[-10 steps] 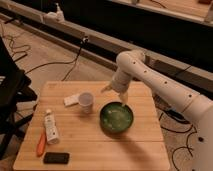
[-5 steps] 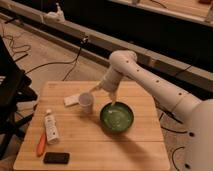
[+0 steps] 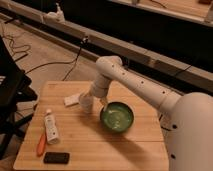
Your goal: Place the ceramic cup in the ceramic bowl
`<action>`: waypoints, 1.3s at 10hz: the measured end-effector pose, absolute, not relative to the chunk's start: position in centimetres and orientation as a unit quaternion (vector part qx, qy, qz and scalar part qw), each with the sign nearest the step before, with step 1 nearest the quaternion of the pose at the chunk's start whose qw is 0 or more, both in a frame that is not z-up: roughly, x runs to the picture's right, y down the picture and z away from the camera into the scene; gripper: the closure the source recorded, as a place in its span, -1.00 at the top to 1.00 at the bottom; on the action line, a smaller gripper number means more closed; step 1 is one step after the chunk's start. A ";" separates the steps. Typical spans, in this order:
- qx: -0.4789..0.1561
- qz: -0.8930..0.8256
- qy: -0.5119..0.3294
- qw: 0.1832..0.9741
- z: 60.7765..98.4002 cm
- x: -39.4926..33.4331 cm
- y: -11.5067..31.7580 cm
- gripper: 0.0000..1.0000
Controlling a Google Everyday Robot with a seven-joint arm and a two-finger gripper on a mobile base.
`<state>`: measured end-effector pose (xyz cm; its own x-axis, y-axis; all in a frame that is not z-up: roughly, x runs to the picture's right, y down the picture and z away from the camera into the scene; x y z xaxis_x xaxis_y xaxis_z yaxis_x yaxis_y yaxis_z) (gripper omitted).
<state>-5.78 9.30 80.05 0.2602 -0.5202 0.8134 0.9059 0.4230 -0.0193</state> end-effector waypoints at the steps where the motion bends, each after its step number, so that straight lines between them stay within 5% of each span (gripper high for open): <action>1: -0.259 -0.476 -0.370 0.755 81.1 -5.8 9.3 0.60; 6: -0.269 -0.452 -0.334 0.782 84.5 -4.7 7.5 0.56; 13: -0.277 -0.465 -0.323 0.776 84.9 -3.3 8.1 -0.79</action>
<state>-3.33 8.09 84.94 0.3591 -0.5423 0.7596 0.9007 0.4145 -0.1299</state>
